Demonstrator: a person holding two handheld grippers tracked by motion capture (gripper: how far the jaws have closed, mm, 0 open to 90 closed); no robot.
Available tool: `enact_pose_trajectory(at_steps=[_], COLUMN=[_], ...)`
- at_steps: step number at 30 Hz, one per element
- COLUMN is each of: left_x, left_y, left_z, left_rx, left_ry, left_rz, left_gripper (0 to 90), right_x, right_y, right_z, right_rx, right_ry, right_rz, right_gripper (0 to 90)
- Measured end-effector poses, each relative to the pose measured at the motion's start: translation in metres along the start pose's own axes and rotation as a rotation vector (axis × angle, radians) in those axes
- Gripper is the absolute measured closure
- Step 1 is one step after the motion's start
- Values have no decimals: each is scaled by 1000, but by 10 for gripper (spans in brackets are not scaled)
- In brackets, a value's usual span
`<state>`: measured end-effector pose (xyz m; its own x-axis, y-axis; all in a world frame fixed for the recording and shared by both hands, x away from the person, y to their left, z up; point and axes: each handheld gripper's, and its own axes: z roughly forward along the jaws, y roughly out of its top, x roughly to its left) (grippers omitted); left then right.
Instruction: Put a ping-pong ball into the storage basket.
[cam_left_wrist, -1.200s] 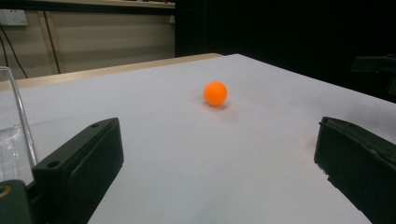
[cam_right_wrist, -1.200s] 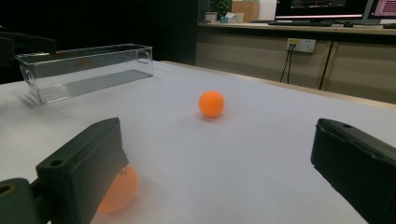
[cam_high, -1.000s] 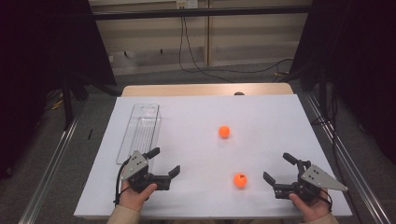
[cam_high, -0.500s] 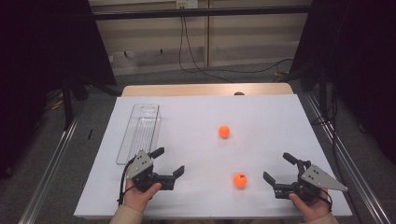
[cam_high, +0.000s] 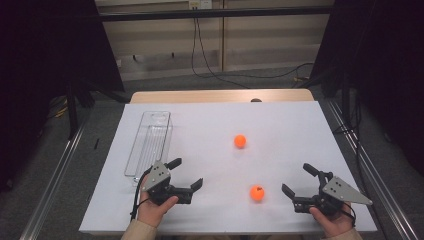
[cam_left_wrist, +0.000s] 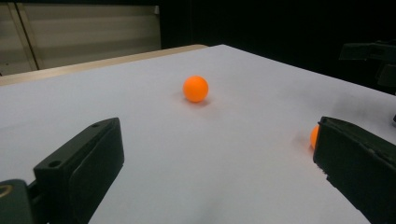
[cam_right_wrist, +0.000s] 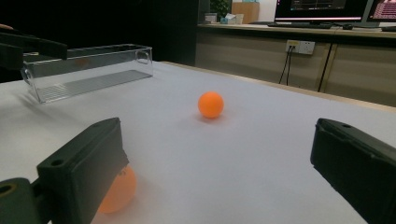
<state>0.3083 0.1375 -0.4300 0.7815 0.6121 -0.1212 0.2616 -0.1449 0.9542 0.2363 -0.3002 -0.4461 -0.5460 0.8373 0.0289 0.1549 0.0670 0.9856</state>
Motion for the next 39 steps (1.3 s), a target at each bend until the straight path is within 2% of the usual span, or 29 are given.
enact_pose_trajectory(at_steps=[28,39], left_x=[-9,-13], left_y=[-1,-2], left_z=[16,23], left_rx=[40,60], left_ry=[-31,-46], left_rz=[17,11], left_gripper=[19,17], right_x=[0,0], right_y=[0,0], right_z=[1,1], right_rx=[2,0], right_ry=[-2,-3], right_rz=[-7,-7], right_gripper=[23,23])
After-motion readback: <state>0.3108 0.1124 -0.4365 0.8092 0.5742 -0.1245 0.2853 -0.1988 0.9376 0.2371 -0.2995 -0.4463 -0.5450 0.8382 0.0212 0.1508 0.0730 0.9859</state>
